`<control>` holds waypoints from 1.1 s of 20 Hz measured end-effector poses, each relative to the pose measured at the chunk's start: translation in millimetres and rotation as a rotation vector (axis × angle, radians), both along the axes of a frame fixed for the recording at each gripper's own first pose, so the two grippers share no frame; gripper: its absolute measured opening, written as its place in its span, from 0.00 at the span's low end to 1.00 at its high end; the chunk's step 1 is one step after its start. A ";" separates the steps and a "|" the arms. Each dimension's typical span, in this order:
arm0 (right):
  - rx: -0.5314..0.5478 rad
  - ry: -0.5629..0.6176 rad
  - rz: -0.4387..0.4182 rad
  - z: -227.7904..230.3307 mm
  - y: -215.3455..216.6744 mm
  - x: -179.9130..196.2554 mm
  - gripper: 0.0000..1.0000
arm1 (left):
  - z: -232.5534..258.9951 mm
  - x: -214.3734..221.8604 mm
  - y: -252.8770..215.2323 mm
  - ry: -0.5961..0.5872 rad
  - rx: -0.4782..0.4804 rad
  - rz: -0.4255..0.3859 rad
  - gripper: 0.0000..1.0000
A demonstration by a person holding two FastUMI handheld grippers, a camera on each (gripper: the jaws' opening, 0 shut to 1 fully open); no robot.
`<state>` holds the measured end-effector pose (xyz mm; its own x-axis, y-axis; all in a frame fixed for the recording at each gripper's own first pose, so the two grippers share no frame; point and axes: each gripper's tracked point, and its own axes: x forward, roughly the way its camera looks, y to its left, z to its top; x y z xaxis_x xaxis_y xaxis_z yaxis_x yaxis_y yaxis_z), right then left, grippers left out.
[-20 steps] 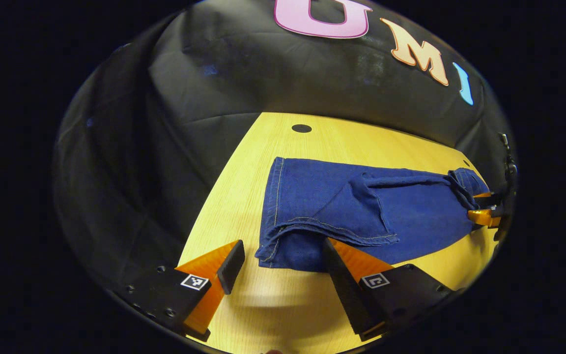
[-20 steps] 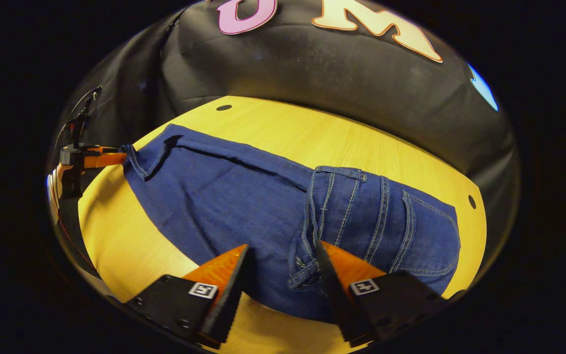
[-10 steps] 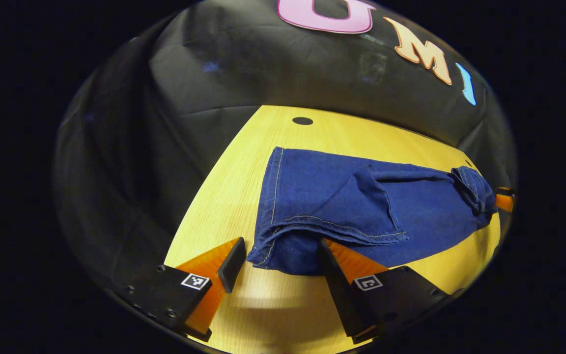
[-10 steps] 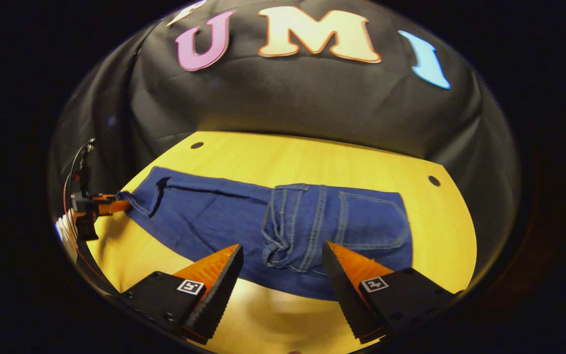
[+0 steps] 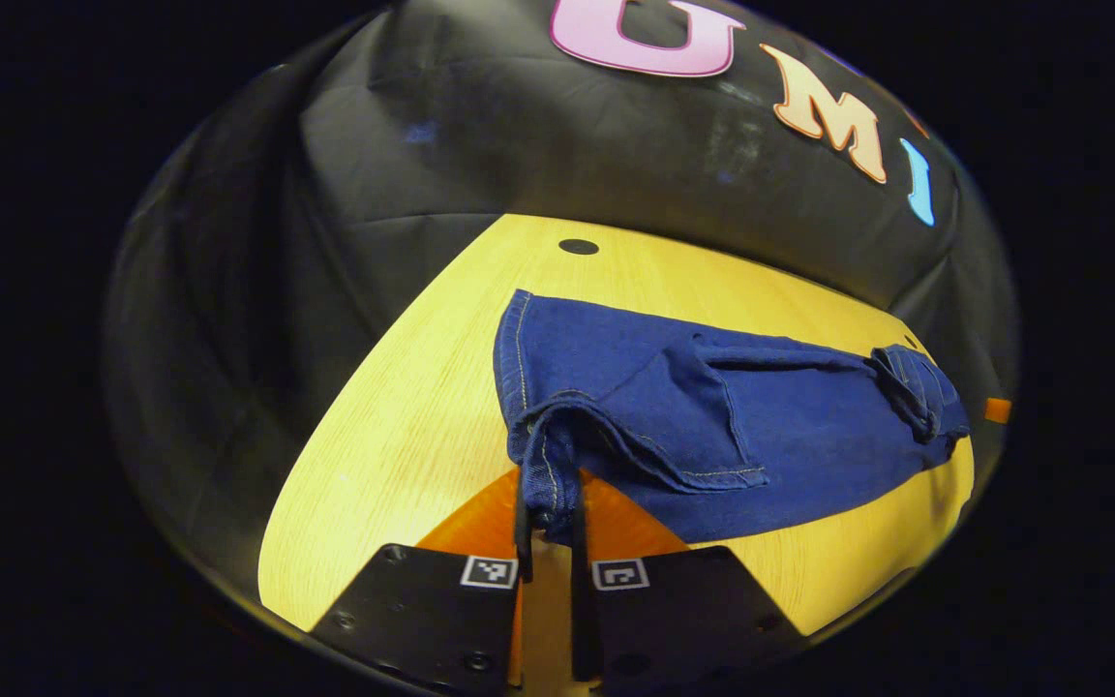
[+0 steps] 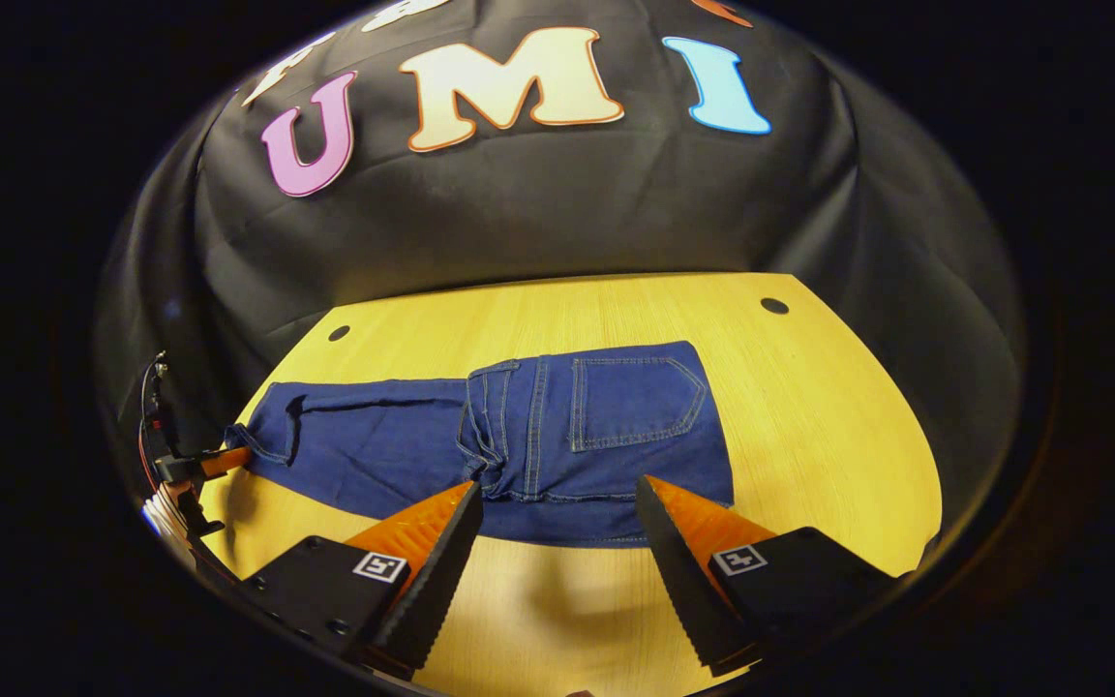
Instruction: Grasp the waist and the cuffs of the jeans and fold them to make the two legs overlap; first hold the waist and fold one-third of the jeans toward the cuffs, then hold the cuffs and fold the remaining one-third in the same direction to finish folding.
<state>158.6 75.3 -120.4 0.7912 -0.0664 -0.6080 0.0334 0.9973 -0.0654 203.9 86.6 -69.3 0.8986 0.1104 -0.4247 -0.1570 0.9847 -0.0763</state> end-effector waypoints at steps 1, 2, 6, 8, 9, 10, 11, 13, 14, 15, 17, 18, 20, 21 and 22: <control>0.001 -0.001 -0.004 1.5 0.2 -2.0 0.96 | 1.3 2.4 -1.8 0.001 -0.028 0.011 0.10; -0.001 -0.005 -0.006 2.9 0.1 -2.4 0.96 | 2.5 4.5 -2.9 0.005 -0.062 0.023 0.03; -0.003 -0.018 -0.019 11.2 -6.2 -7.5 0.96 | 38.7 2.4 -8.8 -0.062 -0.173 0.031 0.00; 0.003 -0.028 -0.025 15.7 -12.6 -9.0 0.98 | 67.7 5.1 -22.2 -0.115 -0.222 0.014 0.00; 0.012 -0.035 -0.030 18.7 -16.1 -9.3 0.96 | 79.7 9.8 -31.1 -0.135 -0.241 0.005 0.00; 0.025 -0.042 -0.035 22.2 -19.4 -9.4 0.98 | 90.8 12.9 -39.4 -0.147 -0.257 0.000 0.00; 0.038 -0.051 -0.038 26.2 -24.3 -10.4 0.98 | 102.0 17.3 -51.9 -0.153 -0.275 -0.013 0.00; 0.061 -0.064 -0.041 32.3 -35.4 -11.9 0.97 | 118.3 24.5 -77.0 -0.161 -0.285 -0.031 0.00; 0.064 -0.066 -0.038 34.5 -44.3 -12.5 0.98 | 126.7 28.4 -92.0 -0.159 -0.280 -0.043 0.00; 0.062 -0.066 -0.032 34.9 -54.5 -12.4 0.98 | 136.3 32.4 -108.5 -0.162 -0.270 -0.053 0.00; 0.066 -0.055 -0.019 34.5 -77.7 -11.3 0.98 | 156.6 42.7 -147.3 -0.175 -0.248 -0.078 0.00; 0.073 -0.054 -0.014 36.5 -90.3 -9.7 0.98 | 165.7 49.9 -166.3 -0.180 -0.228 -0.084 0.00; 0.087 -0.057 0.003 43.0 -115.4 -6.3 0.98 | 186.2 64.1 -208.5 -0.197 -0.201 -0.106 0.00; 0.092 -0.058 0.011 44.6 -127.2 -5.6 0.98 | 195.6 73.3 -230.0 -0.204 -0.193 -0.117 0.00; 0.102 -0.058 0.021 47.7 -138.8 -3.7 0.98 | 205.3 82.7 -254.3 -0.214 -0.187 -0.132 0.00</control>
<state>154.9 -63.5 -72.7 0.8257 0.0102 -0.5641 0.0133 0.9992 0.0377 286.5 -167.7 136.0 0.9712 -0.0751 -0.2261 0.0101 0.9611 -0.2759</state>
